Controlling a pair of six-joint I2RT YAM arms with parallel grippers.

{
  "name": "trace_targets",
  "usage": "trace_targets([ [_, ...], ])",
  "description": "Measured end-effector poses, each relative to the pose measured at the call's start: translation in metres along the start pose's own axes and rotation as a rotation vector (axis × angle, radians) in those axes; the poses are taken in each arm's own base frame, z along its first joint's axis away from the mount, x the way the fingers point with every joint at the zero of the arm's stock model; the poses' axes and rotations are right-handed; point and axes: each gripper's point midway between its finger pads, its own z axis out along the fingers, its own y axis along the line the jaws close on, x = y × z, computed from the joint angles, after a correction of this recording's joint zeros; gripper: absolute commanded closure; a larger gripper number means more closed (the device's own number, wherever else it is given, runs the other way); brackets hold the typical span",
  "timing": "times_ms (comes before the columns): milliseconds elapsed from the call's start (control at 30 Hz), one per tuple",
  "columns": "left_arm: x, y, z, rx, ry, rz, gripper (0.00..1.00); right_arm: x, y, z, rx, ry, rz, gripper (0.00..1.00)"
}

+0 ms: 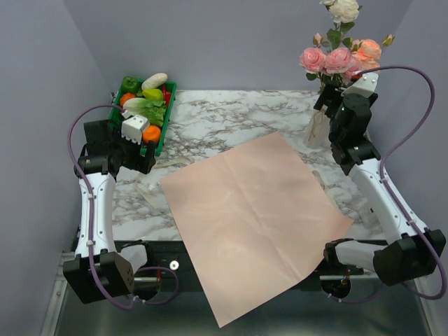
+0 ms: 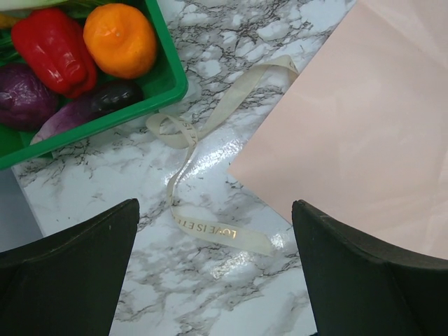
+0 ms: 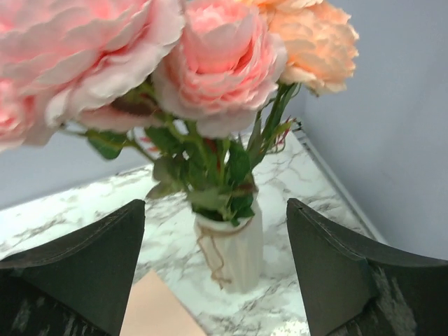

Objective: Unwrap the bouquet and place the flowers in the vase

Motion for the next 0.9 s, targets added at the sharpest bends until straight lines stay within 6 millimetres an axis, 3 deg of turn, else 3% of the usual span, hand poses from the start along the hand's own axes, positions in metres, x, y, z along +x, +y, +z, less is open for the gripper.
trace_targets([
  [400, -0.004, -0.007, -0.012, -0.001, -0.015, -0.018, 0.01, 0.056, 0.006, -0.088, -0.230, 0.212, 0.049, 0.00],
  [567, -0.005, -0.008, -0.012, 0.001, -0.018, -0.031, 0.01, 0.063, 0.020, -0.129, -0.429, 0.203, 0.055, 0.00],
  [733, -0.006, -0.004, -0.002, 0.008, -0.018, -0.060, 0.01, 0.069, 0.041, -0.142, -0.564, 0.228, 0.056, 0.00],
  [900, -0.003, -0.003, 0.007, 0.024, -0.013, -0.089, 0.01, 0.088, 0.055, -0.148, -0.637, 0.283, 0.048, 0.00],
])
